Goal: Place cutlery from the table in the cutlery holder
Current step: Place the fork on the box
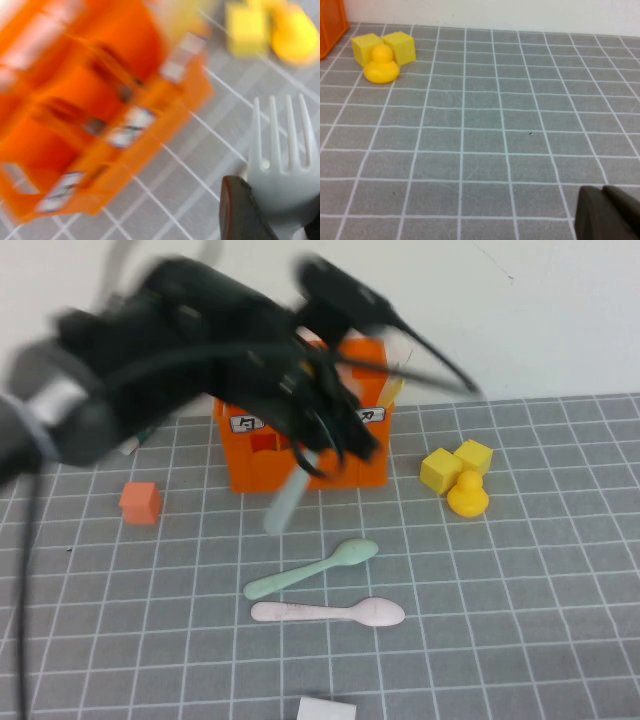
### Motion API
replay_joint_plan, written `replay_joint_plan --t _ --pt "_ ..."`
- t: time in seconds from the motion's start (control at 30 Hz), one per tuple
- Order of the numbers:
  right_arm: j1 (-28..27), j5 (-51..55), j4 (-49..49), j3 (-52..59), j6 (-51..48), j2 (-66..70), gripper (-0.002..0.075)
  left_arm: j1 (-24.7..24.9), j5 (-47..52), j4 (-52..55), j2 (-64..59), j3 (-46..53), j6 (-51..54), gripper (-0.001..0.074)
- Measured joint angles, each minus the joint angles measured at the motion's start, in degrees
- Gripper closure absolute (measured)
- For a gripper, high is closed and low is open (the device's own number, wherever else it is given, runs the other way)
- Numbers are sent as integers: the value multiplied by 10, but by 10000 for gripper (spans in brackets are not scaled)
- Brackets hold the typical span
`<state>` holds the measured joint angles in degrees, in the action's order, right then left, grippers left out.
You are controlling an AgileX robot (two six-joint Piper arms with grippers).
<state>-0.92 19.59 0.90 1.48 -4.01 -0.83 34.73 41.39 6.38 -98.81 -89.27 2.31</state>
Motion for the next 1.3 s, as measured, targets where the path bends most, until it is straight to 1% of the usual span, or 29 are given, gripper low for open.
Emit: replay_joint_plan --t 0.1,0.2,0.47,0.57,0.67,0.73,0.83,0.93,1.0,1.1,1.3 --pt "0 0 0 0 0 0 729 -28 -16 -3 23 1 -15 497" --pt "0 0 0 0 0 0 729 -43 -41 5 40 2 -16 497" --pt "0 0 0 0 0 0 729 -53 -176 12 55 3 -23 497" --pt "0 0 0 0 0 0 729 -58 -223 12 56 19 -33 498" --pt "0 0 0 0 0 0 729 -62 -290 12 66 65 -49 498" --pt "0 0 0 0 0 0 729 -68 -353 12 80 119 -58 498" --pt "0 0 0 0 0 0 729 -86 -485 4 99 191 -74 498" --pt "0 0 0 0 0 0 729 -119 -613 -43 105 242 -114 498" --pt "0 0 0 0 0 0 729 -140 -668 -67 103 259 -143 498" --pt "0 0 0 0 0 0 729 -162 -728 -64 87 265 -165 498" --pt "0 0 0 0 0 0 729 -168 -831 -18 29 265 -185 498"
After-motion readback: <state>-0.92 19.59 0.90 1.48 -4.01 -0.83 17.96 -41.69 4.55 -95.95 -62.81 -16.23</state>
